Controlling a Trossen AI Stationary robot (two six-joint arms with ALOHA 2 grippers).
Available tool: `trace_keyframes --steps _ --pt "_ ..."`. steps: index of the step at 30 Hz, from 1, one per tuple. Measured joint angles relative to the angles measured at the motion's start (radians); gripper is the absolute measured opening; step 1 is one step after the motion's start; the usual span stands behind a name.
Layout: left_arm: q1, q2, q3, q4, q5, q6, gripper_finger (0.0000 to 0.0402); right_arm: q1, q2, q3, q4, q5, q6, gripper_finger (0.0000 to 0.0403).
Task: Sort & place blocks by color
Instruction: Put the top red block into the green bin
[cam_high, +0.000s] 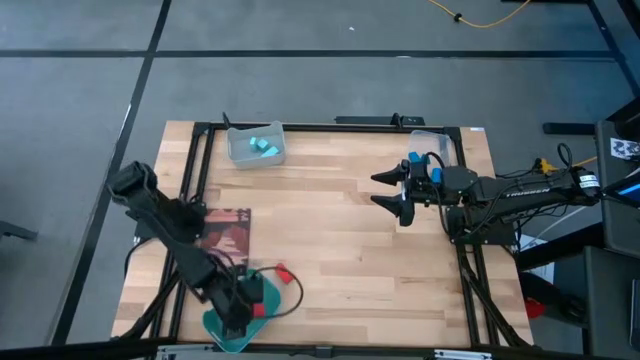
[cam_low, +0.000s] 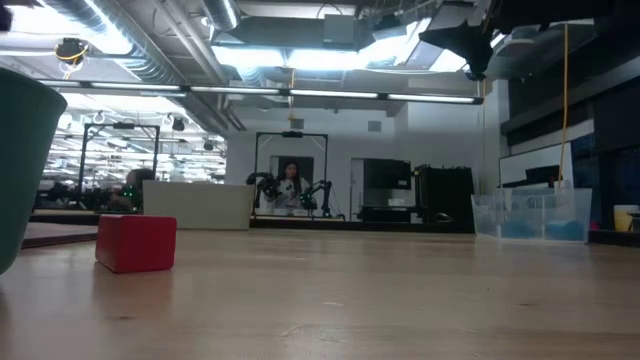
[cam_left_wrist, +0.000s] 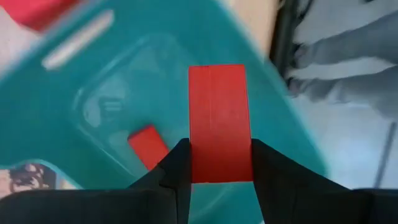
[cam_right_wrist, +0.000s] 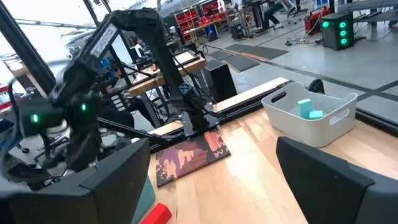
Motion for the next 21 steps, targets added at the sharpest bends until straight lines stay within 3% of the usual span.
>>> trace_keyframes --steps 11,21 --pt "-0.013 0.135 0.000 -0.062 -0.077 -0.011 0.0122 0.000 0.000 0.000 0.000 -0.002 0.002 0.0351" --pt "-0.005 0.175 -0.001 -0.053 -0.064 -0.007 0.0122 0.000 0.000 0.000 0.001 -0.001 0.005 0.0351"
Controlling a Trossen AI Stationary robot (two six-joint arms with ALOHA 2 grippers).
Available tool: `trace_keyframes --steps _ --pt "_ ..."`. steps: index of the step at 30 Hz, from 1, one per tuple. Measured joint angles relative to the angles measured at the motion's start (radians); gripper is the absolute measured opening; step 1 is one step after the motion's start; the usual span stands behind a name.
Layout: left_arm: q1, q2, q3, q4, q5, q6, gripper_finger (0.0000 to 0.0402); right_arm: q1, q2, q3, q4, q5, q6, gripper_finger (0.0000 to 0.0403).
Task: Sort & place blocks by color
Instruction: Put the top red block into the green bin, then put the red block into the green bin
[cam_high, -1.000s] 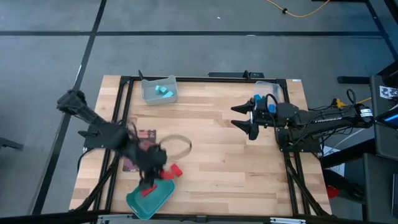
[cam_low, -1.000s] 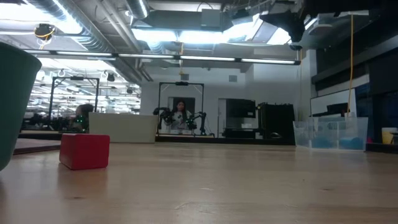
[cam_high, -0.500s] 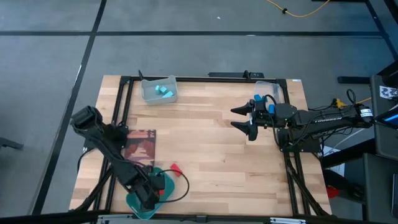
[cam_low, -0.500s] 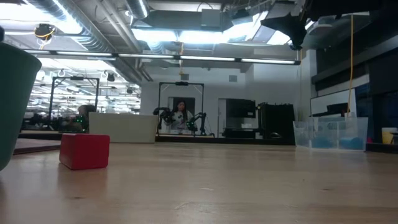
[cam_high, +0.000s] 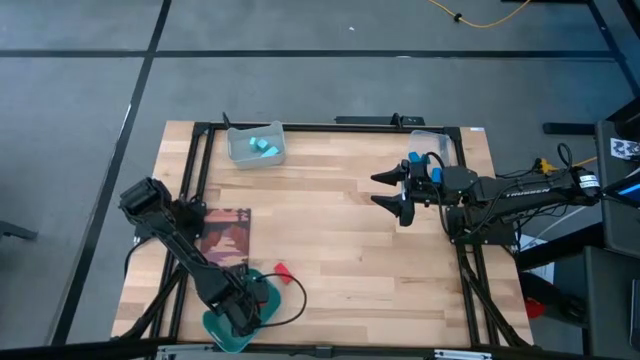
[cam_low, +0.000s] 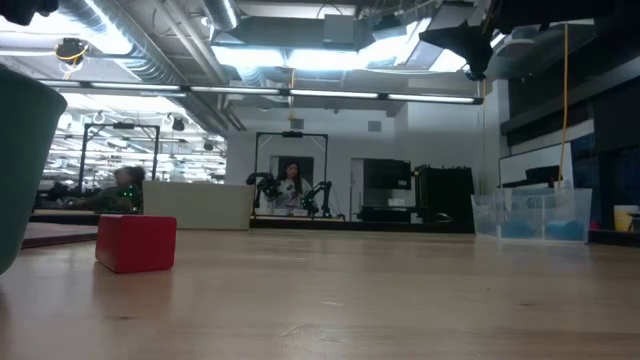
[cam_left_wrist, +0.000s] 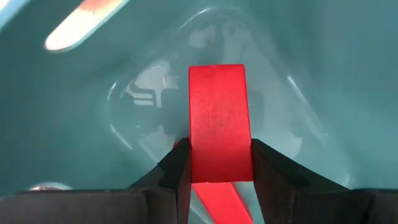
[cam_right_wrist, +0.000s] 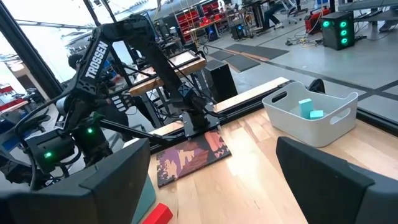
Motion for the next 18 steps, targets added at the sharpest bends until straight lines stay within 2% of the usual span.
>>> trace_keyframes --steps 5,12,18 --pt "0.000 0.011 0.000 0.022 0.006 -0.003 0.0123 0.000 0.000 0.000 0.001 0.000 0.000 0.0351" --pt "0.000 0.004 0.000 0.025 -0.038 -0.005 0.0187 0.000 0.000 0.000 0.001 0.000 0.000 0.0351" --pt "0.017 -0.028 0.000 0.014 0.054 -0.006 0.0216 0.000 0.000 0.000 0.001 0.000 0.000 0.0351"
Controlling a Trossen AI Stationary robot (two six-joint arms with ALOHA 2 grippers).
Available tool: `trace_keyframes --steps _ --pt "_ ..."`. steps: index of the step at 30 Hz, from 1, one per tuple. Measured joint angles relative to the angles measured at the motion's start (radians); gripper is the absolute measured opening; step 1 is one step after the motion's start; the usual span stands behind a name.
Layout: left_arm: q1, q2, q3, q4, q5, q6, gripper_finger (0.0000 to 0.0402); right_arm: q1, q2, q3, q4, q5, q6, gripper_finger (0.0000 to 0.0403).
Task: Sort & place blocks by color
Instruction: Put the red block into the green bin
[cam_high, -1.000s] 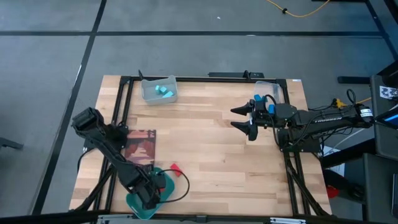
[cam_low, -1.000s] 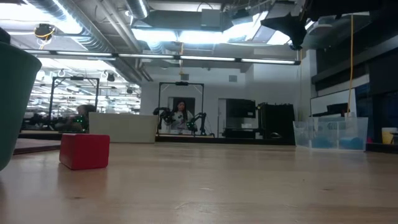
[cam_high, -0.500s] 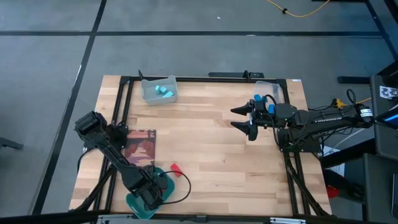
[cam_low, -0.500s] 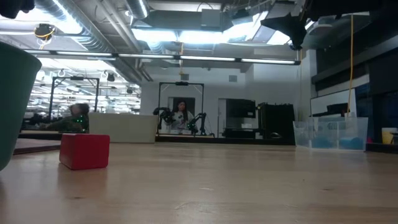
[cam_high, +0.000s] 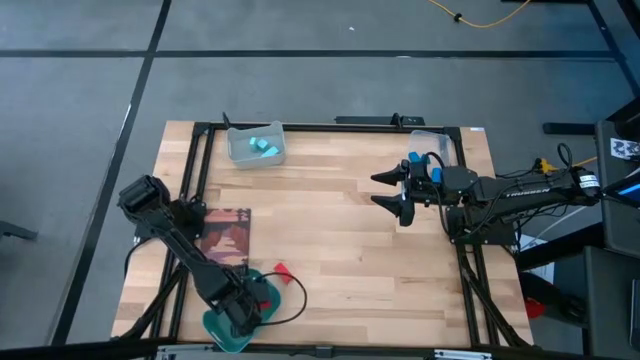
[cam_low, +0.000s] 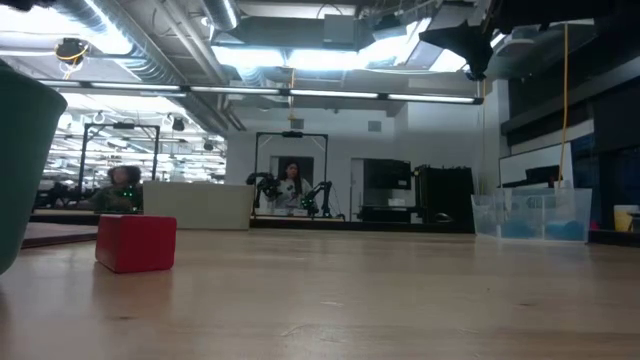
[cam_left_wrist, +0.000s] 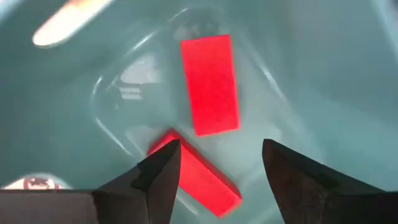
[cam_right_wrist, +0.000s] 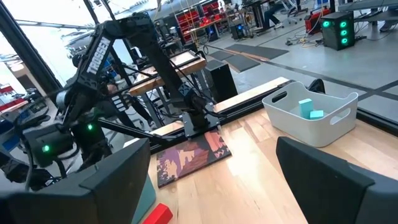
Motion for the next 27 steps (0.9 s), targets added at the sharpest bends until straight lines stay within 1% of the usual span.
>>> trace_keyframes --steps 3,5,8,9,11,13,16,18,20,23,25,27 --pt "0.018 -0.072 0.000 -0.012 0.055 0.009 0.0220 0.000 0.000 0.000 0.000 0.000 -0.001 0.0351" --pt "0.023 -0.140 0.000 -0.015 0.072 0.031 0.0220 0.000 0.000 0.000 0.000 0.001 -0.002 0.0351" --pt "0.026 -0.266 0.000 -0.030 0.039 0.082 0.0219 0.000 0.000 0.000 0.000 0.001 -0.002 0.0351" --pt "0.029 -0.311 0.000 -0.032 0.002 0.106 0.0219 0.000 0.000 0.000 0.000 0.001 -0.002 0.0351" --pt "0.047 -0.395 0.000 -0.034 -0.116 0.161 0.0220 0.000 0.000 0.000 0.000 0.001 -0.002 0.0351" --pt "0.089 -0.467 0.001 -0.034 -0.235 0.214 0.0219 0.000 0.000 0.000 0.000 0.001 -0.003 0.0351" --pt "0.208 -0.538 0.001 -0.023 -0.358 0.284 0.0218 0.000 0.000 0.000 0.001 0.001 0.002 0.0351" --pt "0.305 -0.566 0.001 0.025 -0.394 0.377 0.0218 0.000 0.000 0.000 0.002 0.001 0.024 0.0351" --pt "0.397 -0.581 0.001 0.105 -0.383 0.509 0.0218 0.000 0.000 0.000 0.008 0.001 0.032 0.0351" --pt "0.526 -0.582 -0.030 0.329 -0.289 0.682 0.0218 0.000 0.000 0.000 0.037 -0.005 0.034 0.0351" --pt "0.594 -0.580 -0.065 0.488 -0.200 0.736 0.0218 0.000 0.000 0.000 0.069 -0.006 0.034 0.0351" --pt "0.642 -0.573 -0.113 0.647 -0.138 0.743 0.0218 0.000 0.000 0.000 0.103 -0.026 0.038 0.0351"
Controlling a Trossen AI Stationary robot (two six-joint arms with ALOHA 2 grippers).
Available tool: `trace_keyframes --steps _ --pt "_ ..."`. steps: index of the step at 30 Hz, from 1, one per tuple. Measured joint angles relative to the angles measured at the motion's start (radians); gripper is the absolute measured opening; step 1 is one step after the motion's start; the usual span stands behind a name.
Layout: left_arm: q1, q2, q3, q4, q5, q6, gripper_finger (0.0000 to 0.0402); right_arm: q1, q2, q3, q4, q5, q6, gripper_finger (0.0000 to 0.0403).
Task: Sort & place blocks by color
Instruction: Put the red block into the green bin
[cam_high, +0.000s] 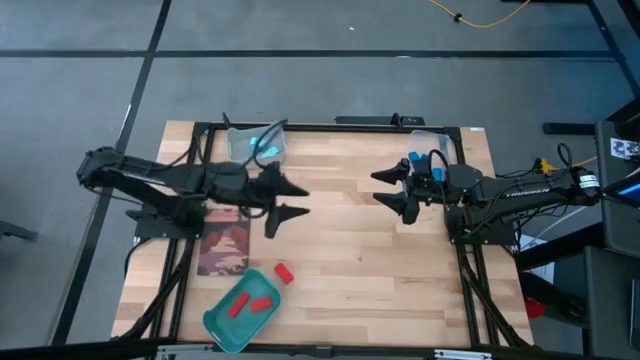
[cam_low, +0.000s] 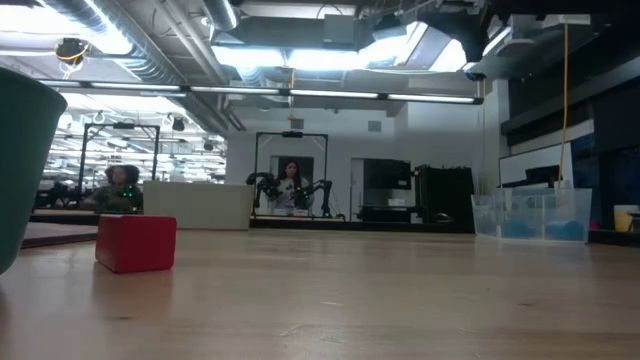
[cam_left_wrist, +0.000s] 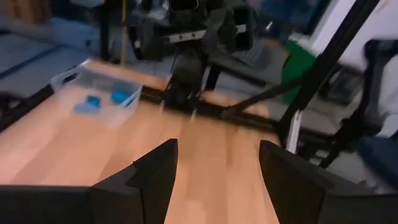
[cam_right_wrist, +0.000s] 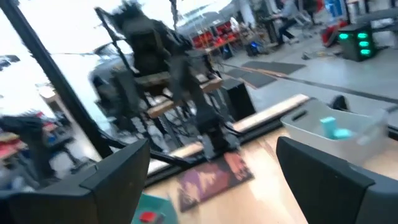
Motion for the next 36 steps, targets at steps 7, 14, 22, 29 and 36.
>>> trace_keyframes --steps 7,14,22,29,36 --pt "0.028 0.003 -0.246 0.485 0.029 -0.033 0.0218 0.010 0.000 0.000 0.042 -0.047 0.007 0.0351" --pt "-0.019 0.004 -0.411 0.624 -0.028 -0.109 0.0218 0.033 0.000 0.000 0.039 -0.045 -0.017 0.0351" --pt "-0.034 0.004 -0.425 0.628 -0.029 -0.107 0.0218 0.033 0.000 0.000 0.039 -0.044 -0.016 0.0351" --pt "-0.034 0.004 -0.425 0.628 -0.029 -0.110 0.0218 0.033 0.000 0.000 0.039 -0.044 -0.011 0.0351" --pt "-0.034 0.013 -0.266 0.196 0.032 -0.125 0.0218 0.033 0.000 0.000 0.037 -0.043 0.015 0.0351"
